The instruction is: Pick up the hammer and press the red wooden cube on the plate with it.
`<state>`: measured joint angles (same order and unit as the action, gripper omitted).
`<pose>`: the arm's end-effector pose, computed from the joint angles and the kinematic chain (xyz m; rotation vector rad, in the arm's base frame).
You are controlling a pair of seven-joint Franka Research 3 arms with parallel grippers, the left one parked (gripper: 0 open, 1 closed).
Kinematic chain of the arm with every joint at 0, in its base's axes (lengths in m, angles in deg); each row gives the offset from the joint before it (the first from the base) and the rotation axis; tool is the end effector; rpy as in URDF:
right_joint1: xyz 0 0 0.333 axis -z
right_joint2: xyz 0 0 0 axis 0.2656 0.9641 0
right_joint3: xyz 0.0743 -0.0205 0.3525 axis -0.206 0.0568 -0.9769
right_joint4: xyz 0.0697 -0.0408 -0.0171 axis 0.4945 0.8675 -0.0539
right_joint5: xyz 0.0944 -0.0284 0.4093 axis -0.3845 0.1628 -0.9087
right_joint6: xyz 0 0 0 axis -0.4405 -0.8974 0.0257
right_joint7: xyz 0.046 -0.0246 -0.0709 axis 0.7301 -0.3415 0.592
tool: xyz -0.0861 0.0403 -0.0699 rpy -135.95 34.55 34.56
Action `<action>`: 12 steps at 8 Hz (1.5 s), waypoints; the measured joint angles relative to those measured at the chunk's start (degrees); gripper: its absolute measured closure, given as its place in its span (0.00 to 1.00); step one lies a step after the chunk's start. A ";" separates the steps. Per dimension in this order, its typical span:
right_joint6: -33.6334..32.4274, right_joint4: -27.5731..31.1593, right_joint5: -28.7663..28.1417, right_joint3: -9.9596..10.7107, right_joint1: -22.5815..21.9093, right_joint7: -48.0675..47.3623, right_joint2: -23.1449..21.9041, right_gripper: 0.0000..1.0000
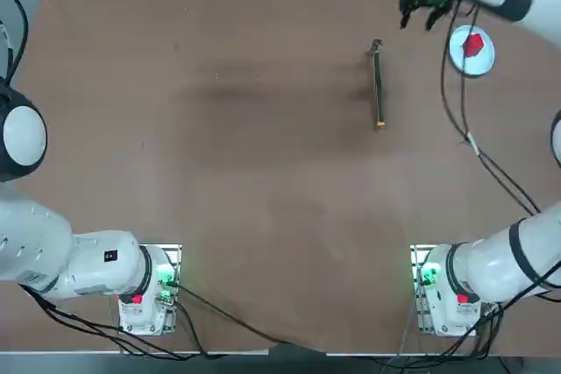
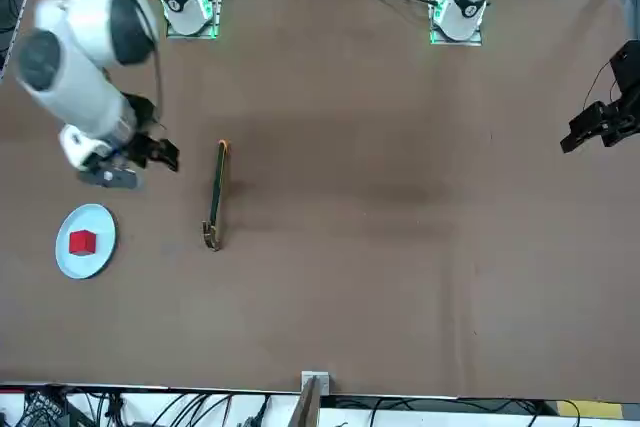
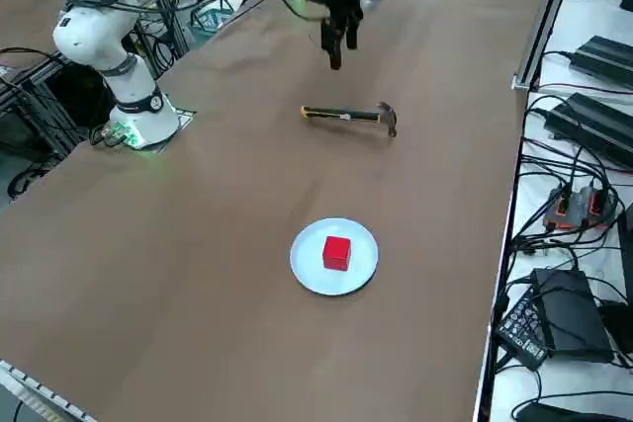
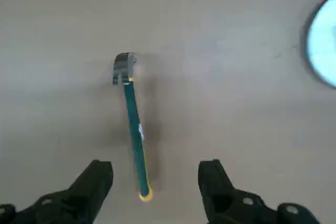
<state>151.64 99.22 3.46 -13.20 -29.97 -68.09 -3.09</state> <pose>0.6104 0.1436 0.4184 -3.1233 0.2191 -0.0399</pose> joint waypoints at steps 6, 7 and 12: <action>34.18 12.28 0.00 0.11 -2.76 -6.06 11.51 0.00; 37.47 12.27 0.00 0.13 -2.77 -6.22 13.45 0.00; 41.97 11.25 0.00 0.15 -2.84 -7.09 16.71 0.13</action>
<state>193.61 110.47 3.46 -13.05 -32.82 -75.18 13.62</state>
